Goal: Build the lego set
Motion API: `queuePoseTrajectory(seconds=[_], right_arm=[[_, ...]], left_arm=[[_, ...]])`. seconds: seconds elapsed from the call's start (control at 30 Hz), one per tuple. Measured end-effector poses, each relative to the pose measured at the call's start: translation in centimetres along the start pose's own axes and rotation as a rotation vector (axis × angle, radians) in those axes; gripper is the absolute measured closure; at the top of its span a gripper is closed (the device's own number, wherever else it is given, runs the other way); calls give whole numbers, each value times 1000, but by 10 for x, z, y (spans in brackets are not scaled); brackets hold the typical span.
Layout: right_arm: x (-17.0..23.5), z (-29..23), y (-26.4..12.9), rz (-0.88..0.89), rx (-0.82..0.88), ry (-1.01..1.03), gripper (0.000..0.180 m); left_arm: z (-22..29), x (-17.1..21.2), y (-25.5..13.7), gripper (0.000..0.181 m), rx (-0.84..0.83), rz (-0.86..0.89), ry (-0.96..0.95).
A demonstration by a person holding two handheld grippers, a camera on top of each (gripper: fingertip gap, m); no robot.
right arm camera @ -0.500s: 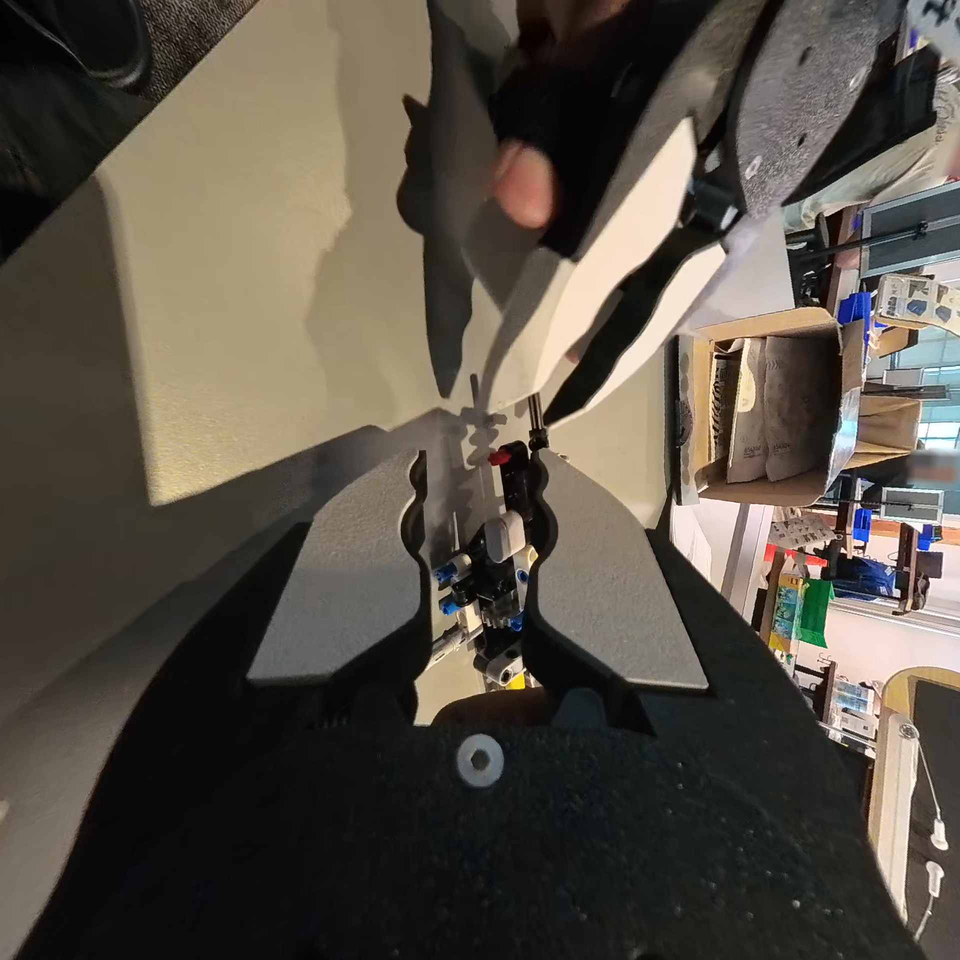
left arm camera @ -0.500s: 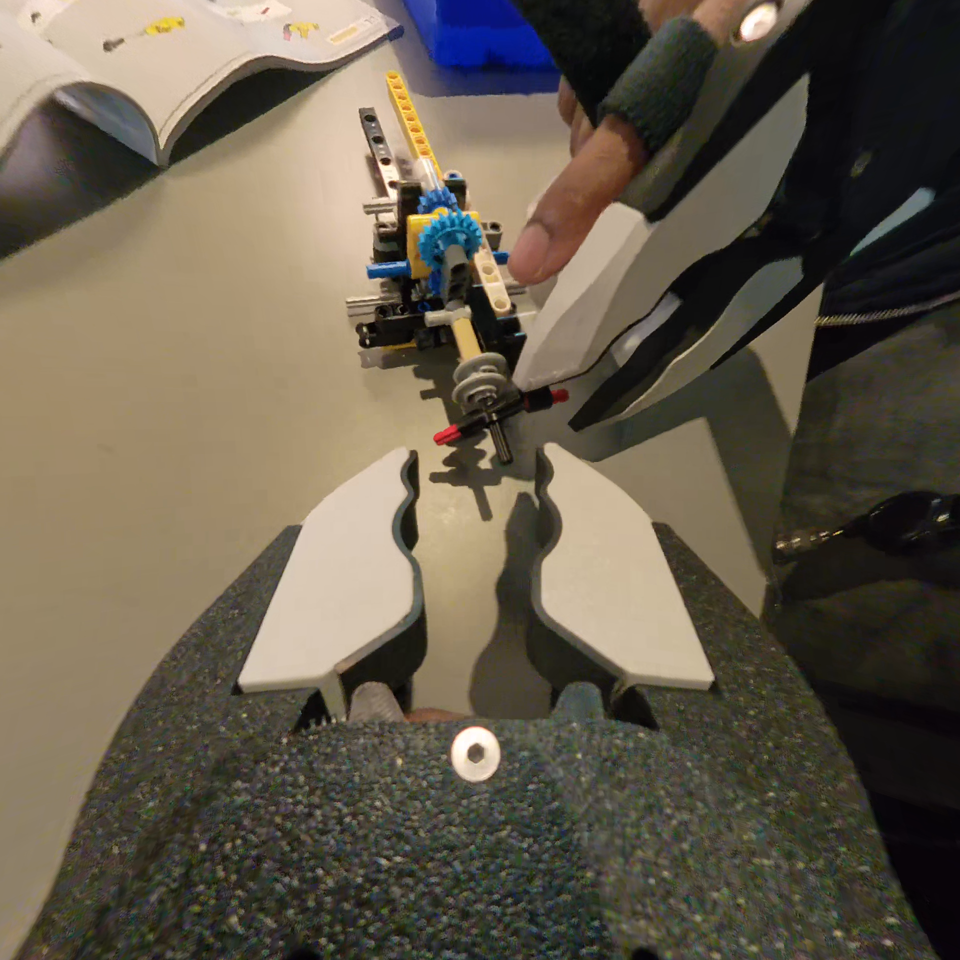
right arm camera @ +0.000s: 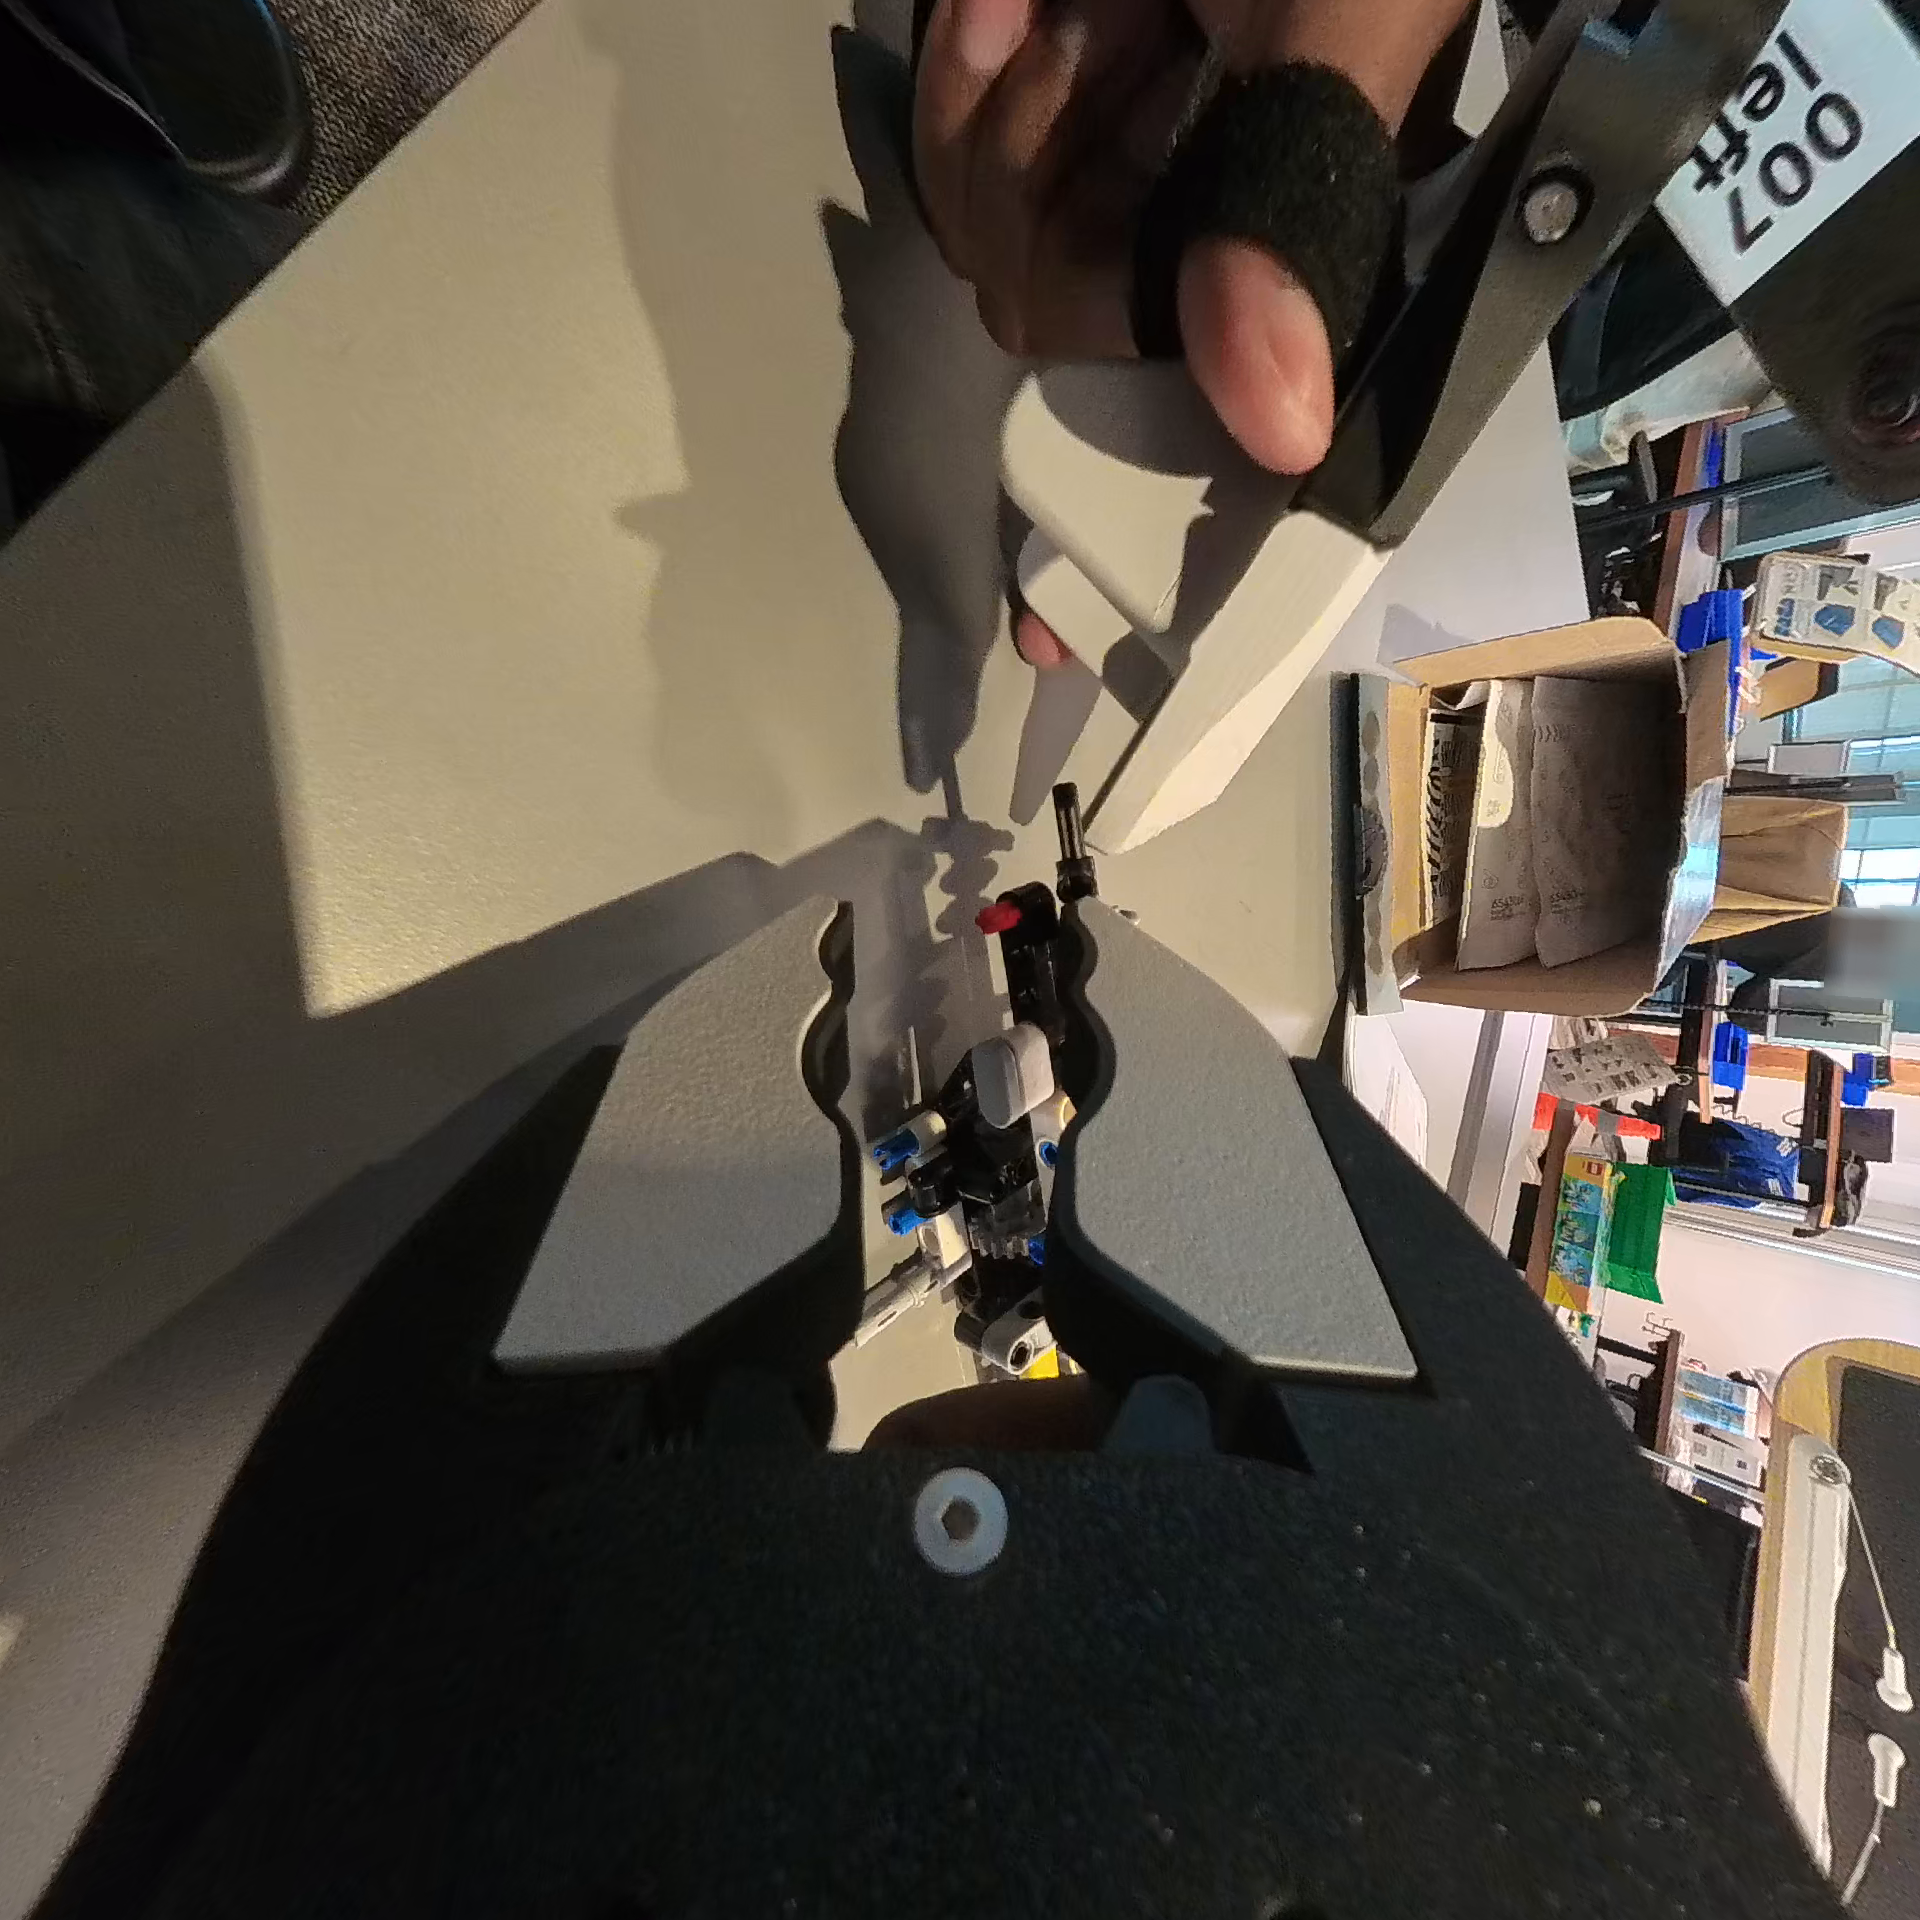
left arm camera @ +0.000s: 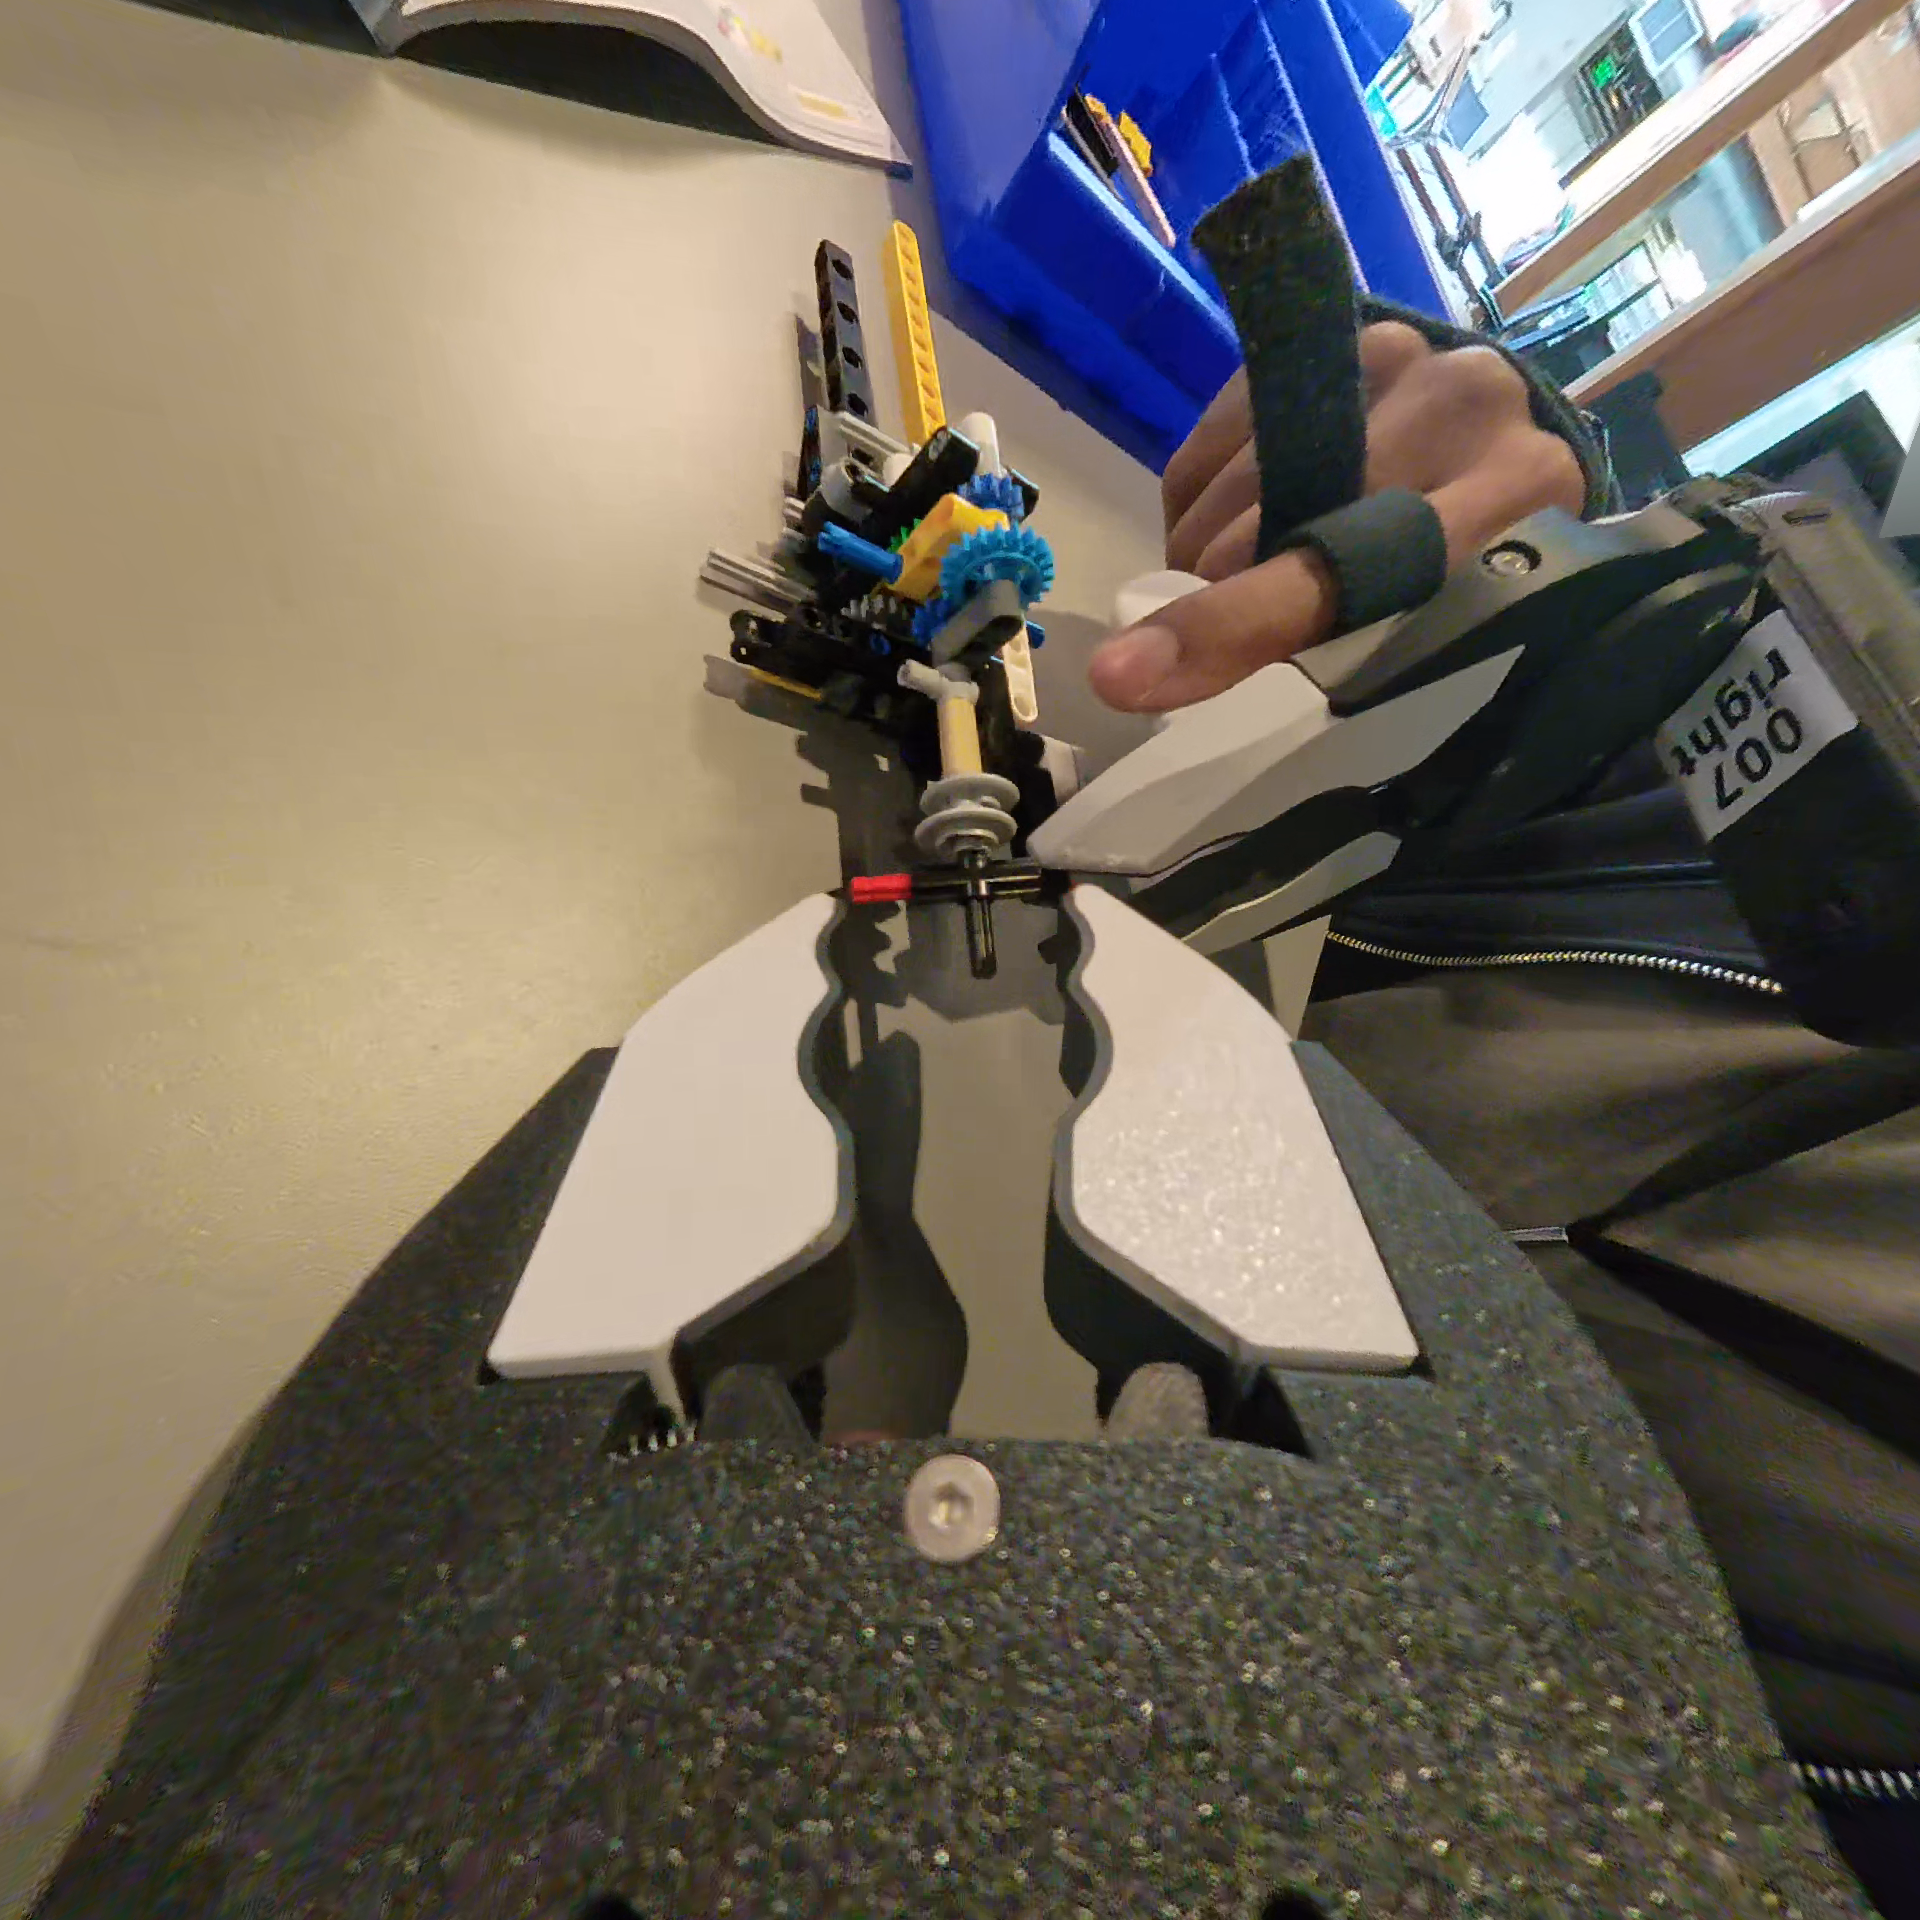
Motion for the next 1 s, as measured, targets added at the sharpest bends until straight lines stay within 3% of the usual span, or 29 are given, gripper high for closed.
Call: queuePoseTrajectory(seconds=[0.53,1.0], right_arm=[[1,0,1,14,4,0,142],[3,-1,0,30,13,27,142]], left_arm=[[0,-3,5,144,34,5,-11],[1,-4,6,167,-18,32,2]])
Point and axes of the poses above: each gripper's, where its closed fingertips meet, y out along the fingers, x out of its underside, z = x × y across the jaws, the point moved 10 cm from there along -y, back along the fingers, and after that the axes turned 10 degrees about -z, right-handed, at the moved point
